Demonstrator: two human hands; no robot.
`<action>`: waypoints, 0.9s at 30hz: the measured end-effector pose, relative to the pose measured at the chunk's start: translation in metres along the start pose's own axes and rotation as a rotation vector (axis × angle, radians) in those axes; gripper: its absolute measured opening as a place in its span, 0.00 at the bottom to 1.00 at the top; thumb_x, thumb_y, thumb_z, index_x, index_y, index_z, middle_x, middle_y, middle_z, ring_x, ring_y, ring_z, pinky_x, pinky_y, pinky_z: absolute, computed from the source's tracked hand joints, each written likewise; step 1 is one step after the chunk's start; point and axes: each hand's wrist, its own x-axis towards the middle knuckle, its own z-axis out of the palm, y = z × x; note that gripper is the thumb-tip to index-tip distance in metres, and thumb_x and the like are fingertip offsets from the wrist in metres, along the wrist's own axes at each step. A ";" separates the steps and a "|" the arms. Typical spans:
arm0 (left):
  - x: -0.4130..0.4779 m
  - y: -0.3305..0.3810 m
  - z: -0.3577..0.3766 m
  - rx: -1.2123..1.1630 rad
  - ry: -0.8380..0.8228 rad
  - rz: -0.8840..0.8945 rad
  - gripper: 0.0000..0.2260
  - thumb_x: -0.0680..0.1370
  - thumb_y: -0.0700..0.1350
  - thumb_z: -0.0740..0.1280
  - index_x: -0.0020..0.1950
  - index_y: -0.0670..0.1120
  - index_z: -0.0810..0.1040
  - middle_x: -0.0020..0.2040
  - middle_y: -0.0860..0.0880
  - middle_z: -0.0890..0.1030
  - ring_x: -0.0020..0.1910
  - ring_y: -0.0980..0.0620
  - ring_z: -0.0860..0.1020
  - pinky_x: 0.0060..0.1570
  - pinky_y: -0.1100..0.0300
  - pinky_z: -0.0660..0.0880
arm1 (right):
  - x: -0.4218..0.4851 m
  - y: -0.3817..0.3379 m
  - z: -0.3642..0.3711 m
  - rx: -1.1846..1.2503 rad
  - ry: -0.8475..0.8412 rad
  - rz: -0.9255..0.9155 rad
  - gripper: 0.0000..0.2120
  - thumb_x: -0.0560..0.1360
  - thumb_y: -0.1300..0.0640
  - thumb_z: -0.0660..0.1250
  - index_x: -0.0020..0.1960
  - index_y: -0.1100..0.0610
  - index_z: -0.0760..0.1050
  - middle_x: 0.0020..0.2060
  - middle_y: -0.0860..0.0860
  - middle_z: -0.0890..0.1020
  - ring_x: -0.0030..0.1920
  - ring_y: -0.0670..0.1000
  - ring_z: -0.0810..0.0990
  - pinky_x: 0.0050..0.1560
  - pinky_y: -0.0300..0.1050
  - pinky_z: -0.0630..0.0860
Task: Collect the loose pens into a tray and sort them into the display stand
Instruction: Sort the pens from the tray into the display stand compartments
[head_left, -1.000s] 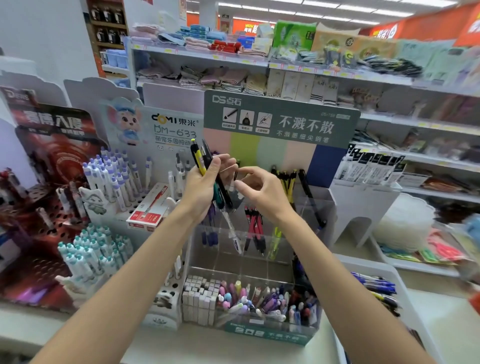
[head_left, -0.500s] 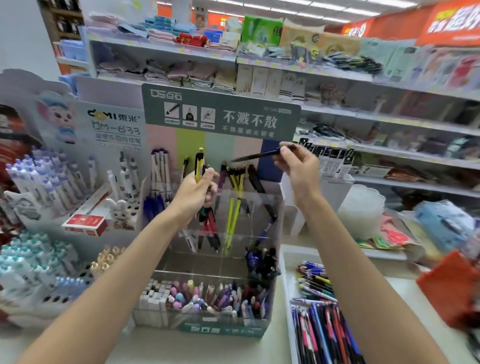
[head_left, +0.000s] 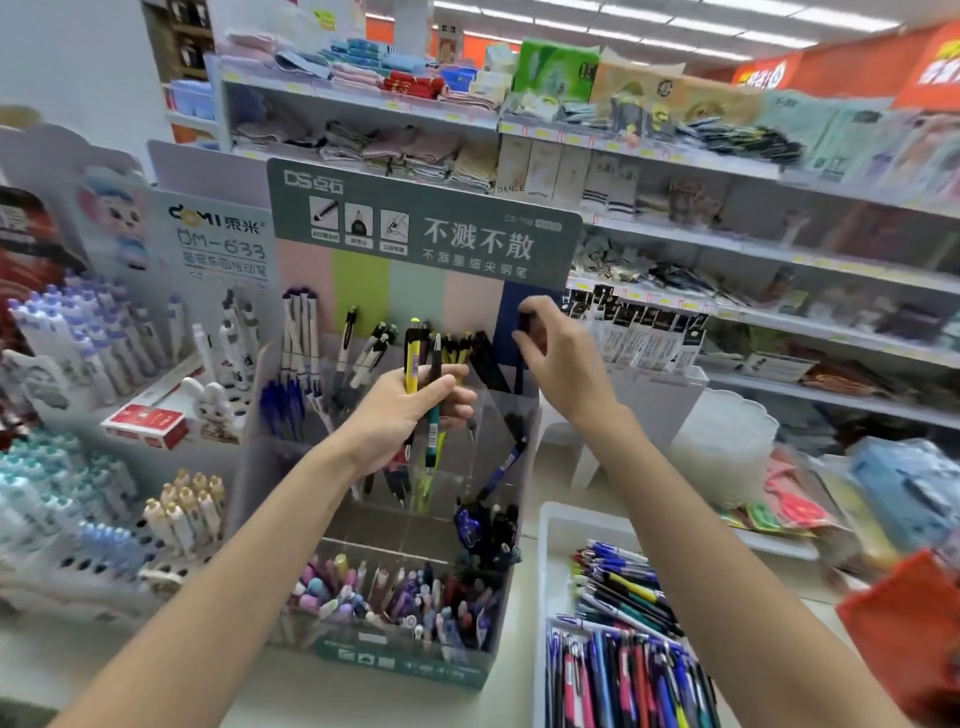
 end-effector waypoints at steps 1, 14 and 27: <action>-0.001 -0.001 0.002 -0.016 0.013 0.004 0.11 0.81 0.41 0.63 0.60 0.39 0.79 0.45 0.43 0.86 0.43 0.50 0.85 0.43 0.61 0.81 | -0.004 0.002 0.007 -0.024 -0.116 0.013 0.15 0.79 0.60 0.67 0.64 0.60 0.72 0.46 0.56 0.82 0.44 0.57 0.81 0.44 0.50 0.78; 0.000 0.000 -0.002 -0.030 0.356 0.287 0.14 0.72 0.51 0.70 0.53 0.45 0.84 0.48 0.45 0.86 0.52 0.48 0.84 0.58 0.54 0.79 | -0.036 -0.046 0.033 0.248 -0.115 -0.039 0.11 0.73 0.52 0.73 0.52 0.57 0.80 0.41 0.49 0.83 0.40 0.47 0.79 0.42 0.47 0.78; -0.008 0.001 -0.069 0.157 0.394 0.161 0.20 0.77 0.61 0.61 0.53 0.45 0.78 0.37 0.52 0.74 0.32 0.55 0.71 0.30 0.65 0.71 | -0.016 -0.072 0.057 0.591 0.013 0.333 0.09 0.78 0.63 0.68 0.56 0.58 0.82 0.47 0.53 0.81 0.44 0.49 0.80 0.43 0.41 0.76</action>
